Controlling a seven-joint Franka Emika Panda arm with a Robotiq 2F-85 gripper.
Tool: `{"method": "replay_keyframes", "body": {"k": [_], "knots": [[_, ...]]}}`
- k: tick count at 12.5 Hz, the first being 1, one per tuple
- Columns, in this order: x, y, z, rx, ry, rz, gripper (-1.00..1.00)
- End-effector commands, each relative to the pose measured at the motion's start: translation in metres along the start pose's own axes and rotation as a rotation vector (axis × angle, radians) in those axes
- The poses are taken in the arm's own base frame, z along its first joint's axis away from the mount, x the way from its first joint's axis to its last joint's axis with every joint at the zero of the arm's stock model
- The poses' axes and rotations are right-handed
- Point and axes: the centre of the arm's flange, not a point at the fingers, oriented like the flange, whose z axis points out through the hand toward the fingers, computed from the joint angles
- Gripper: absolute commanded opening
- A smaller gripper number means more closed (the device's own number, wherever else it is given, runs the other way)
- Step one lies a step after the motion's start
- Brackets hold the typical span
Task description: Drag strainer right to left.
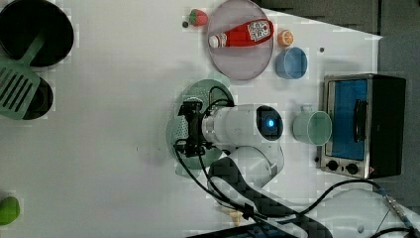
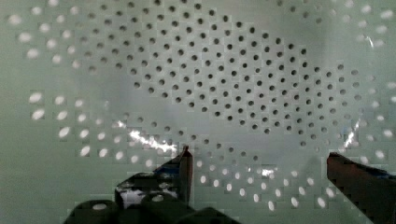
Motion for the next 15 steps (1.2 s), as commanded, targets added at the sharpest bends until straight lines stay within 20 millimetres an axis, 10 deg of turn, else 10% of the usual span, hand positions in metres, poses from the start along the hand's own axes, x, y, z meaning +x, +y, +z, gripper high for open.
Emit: {"method": "replay_keyframes", "body": {"k": [1,11,15], "knots": [[-0.059,0.010,-0.007,0.022,-0.032,0.023,1.00],[-0.119,0.011,0.009,0.038,-0.064,-0.014,1.00],[-0.092,0.001,-0.042,-0.001,0.040,-0.137,1.00]]}}
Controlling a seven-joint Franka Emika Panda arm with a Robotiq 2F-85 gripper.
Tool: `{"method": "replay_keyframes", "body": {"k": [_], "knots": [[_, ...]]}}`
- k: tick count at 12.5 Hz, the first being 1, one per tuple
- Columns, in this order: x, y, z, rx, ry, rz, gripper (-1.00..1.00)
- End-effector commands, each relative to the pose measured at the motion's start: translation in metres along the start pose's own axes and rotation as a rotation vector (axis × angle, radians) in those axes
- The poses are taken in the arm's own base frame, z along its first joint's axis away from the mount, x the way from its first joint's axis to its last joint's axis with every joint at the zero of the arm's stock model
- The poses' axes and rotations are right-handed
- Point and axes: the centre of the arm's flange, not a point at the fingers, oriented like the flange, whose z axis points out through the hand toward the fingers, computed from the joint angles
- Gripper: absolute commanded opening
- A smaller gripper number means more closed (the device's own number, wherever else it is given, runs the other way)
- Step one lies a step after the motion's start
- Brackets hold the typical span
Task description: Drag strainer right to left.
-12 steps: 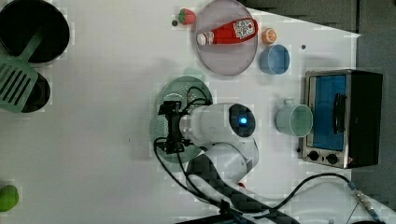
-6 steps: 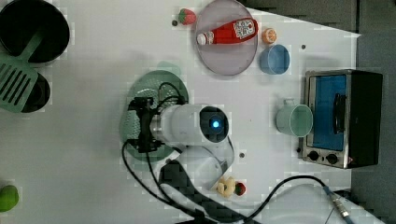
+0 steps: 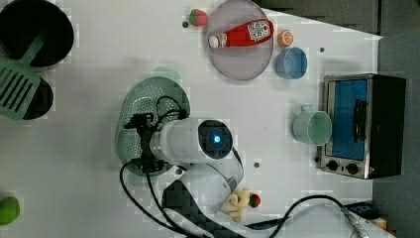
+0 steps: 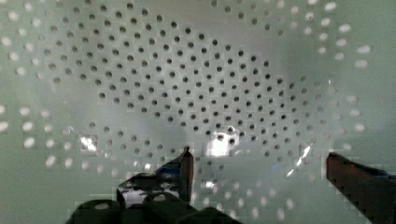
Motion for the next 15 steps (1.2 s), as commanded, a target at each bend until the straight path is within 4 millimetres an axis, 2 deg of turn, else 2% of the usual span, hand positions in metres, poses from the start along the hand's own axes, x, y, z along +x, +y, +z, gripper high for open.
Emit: {"method": "replay_keyframes", "body": {"k": [1,3,4,6,9,10,12,14,15], "knots": [[0.037,-0.025,-0.086,0.028,0.041,-0.044,1.00],[0.063,-0.035,-0.164,0.058,0.051,-0.124,1.00],[0.086,-0.040,-0.206,0.074,0.058,-0.153,1.00],[0.150,-0.042,-0.286,0.092,0.085,-0.235,1.00],[0.258,-0.021,-0.389,0.115,0.117,-0.402,1.00],[0.296,-0.008,-0.416,0.111,0.125,-0.455,1.00],[0.365,0.021,-0.453,0.084,0.150,-0.579,1.00],[0.417,0.044,-0.477,0.085,0.187,-0.669,1.00],[0.436,0.051,-0.484,0.083,0.208,-0.688,1.00]]}}
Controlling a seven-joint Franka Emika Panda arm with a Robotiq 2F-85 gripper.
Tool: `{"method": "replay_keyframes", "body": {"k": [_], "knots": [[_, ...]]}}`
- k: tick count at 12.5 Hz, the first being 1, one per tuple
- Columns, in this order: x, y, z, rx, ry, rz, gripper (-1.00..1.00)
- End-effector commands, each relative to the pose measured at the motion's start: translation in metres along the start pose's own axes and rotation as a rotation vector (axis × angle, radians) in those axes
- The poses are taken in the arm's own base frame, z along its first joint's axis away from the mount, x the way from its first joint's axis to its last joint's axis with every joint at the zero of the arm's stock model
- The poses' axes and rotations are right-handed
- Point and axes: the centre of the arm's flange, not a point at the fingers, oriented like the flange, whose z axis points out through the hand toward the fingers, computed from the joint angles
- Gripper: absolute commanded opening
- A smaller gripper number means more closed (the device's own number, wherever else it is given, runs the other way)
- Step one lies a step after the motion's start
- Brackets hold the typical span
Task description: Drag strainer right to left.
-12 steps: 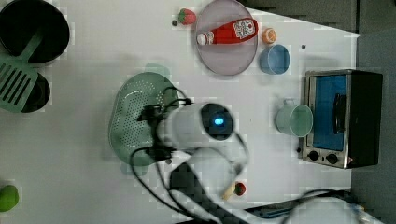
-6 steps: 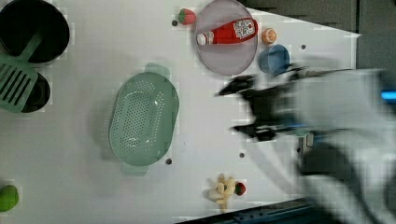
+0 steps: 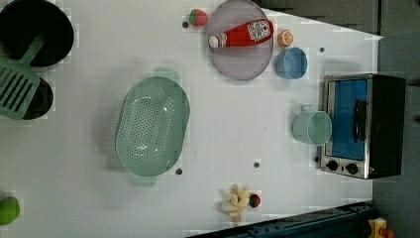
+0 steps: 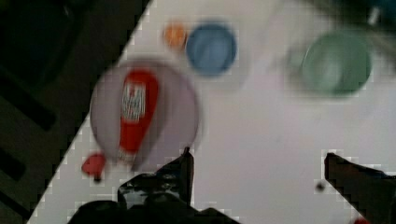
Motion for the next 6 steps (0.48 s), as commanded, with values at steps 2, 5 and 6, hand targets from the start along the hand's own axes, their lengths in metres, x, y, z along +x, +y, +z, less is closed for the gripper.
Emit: {"method": "replay_keyframes", "body": {"k": [2,5,6], "knots": [[0.0084,0.0124,0.0497,-0.125,-0.054,-0.279,1.00],[0.0078,0.0108,0.0512,-0.126,-0.052,-0.280,1.00],[0.0076,0.0105,0.0519,-0.128,-0.052,-0.281,1.00]]}}
